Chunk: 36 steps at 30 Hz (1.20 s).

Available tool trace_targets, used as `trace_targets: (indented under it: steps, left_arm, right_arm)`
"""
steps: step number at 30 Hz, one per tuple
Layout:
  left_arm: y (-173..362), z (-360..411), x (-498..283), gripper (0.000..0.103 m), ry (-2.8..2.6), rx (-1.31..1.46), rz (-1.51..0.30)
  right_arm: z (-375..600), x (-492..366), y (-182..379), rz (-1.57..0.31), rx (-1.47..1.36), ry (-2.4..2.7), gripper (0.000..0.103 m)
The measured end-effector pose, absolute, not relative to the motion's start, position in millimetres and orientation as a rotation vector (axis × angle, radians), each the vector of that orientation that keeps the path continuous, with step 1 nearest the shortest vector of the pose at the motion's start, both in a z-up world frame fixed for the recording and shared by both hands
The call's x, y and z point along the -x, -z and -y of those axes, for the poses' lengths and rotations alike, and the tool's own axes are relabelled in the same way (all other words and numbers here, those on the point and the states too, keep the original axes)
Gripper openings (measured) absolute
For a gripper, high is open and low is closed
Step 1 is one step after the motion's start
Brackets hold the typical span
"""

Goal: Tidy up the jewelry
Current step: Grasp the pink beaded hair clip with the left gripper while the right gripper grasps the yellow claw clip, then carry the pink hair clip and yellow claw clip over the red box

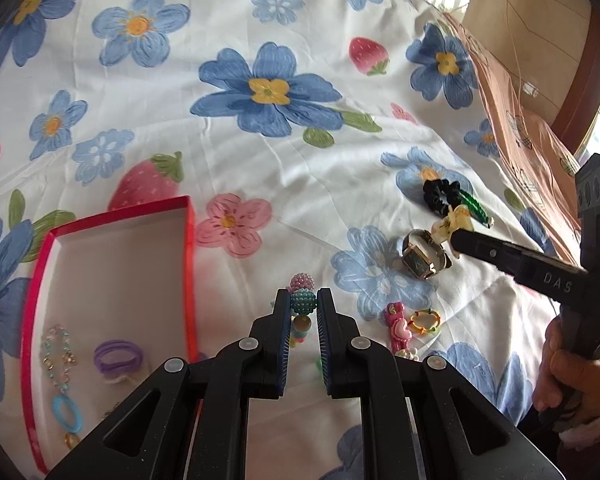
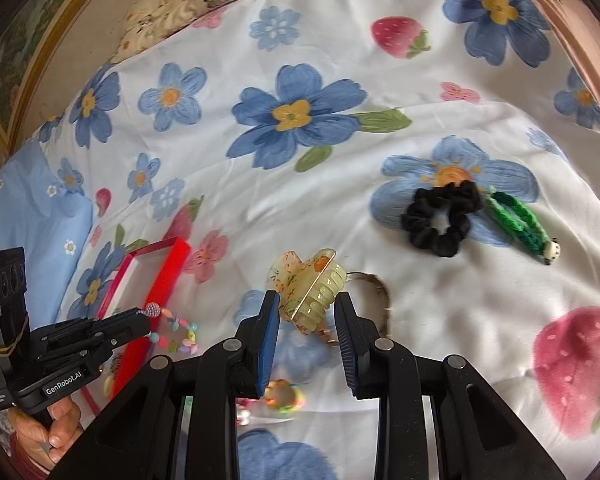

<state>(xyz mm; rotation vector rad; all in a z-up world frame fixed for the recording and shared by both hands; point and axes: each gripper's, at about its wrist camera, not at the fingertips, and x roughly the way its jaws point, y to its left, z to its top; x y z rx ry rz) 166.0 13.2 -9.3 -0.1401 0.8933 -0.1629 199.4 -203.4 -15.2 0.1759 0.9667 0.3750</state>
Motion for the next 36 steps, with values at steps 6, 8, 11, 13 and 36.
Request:
trace_targets:
  steps: [6, 8, 11, 13, 36]
  left_arm:
    - [-5.9, -40.3, -140.5, 0.012, 0.119, 0.184, -0.851]
    - [-9.7, -48.7, -133.1, 0.012, 0.106, 0.196, -0.841]
    - [-13.3, -63.0, -125.6, 0.012, 0.084, 0.208, -0.83]
    - [-14.4, -72.4, -120.0, 0.012, 0.07, 0.221, -0.826]
    - [-1.8, -156.2, -115.7, 0.012, -0.067, 0.345, -0.831]
  right_arm:
    - [172.1, -191.8, 10.3, -0.968, -0.158, -0.443, 0.028]
    - [161.5, -189.3, 9.8, -0.97, -0.149, -0.463, 0.028]
    - [145.1, -186.3, 10.0, -0.976, -0.139, -0.496, 0.028]
    - [134.7, -184.2, 10.4, -0.981, -0.131, -0.517, 0.028]
    - [17.3, -185.8, 29.5, -1.043, -0.058, -0.726, 0.028]
